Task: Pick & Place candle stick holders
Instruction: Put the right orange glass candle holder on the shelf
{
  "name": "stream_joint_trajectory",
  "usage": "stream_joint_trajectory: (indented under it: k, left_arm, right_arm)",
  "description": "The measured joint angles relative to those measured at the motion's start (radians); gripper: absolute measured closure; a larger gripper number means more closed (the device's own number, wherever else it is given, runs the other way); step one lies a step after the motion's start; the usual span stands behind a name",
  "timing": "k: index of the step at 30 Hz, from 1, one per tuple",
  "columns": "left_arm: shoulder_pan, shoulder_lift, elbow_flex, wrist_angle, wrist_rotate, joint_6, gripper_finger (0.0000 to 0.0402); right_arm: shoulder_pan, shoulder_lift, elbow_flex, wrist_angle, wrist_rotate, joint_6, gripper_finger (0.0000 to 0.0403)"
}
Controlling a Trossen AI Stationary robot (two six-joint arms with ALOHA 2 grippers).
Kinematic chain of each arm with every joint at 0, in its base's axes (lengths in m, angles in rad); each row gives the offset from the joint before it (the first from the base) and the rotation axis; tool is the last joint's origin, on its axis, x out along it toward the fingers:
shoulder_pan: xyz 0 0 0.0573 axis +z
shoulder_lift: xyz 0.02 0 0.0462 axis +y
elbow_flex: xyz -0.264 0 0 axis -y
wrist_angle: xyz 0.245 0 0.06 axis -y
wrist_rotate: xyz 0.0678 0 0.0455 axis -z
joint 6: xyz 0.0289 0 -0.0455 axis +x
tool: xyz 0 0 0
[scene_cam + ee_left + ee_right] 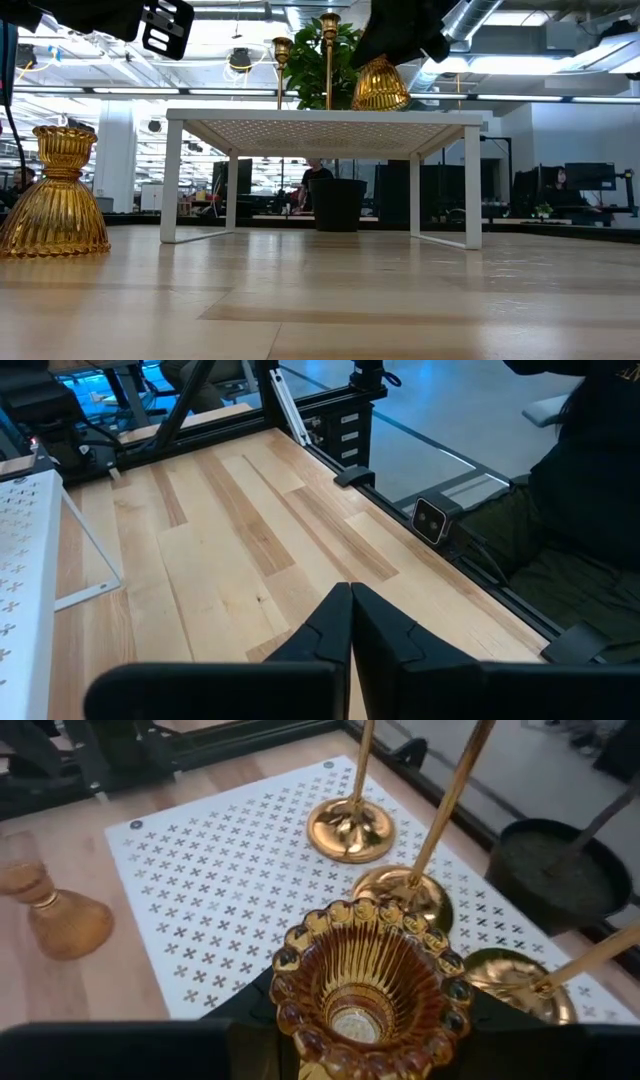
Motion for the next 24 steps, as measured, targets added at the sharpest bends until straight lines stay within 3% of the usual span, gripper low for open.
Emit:
stream_joint_trajectory:
  k: [10,24]
  left_arm:
    - [0.0,0.0,0.0,0.002,0.0,0.0,0.0393]
    - [0.0,0.0,0.0,0.002,0.0,-0.02,0.0394]
  right_arm:
    - [-0.049,0.061,0.003,0.029,-0.086,0.011,0.0285]
    - [-0.054,0.073,0.002,0.026,-0.089,0.001,0.0275]
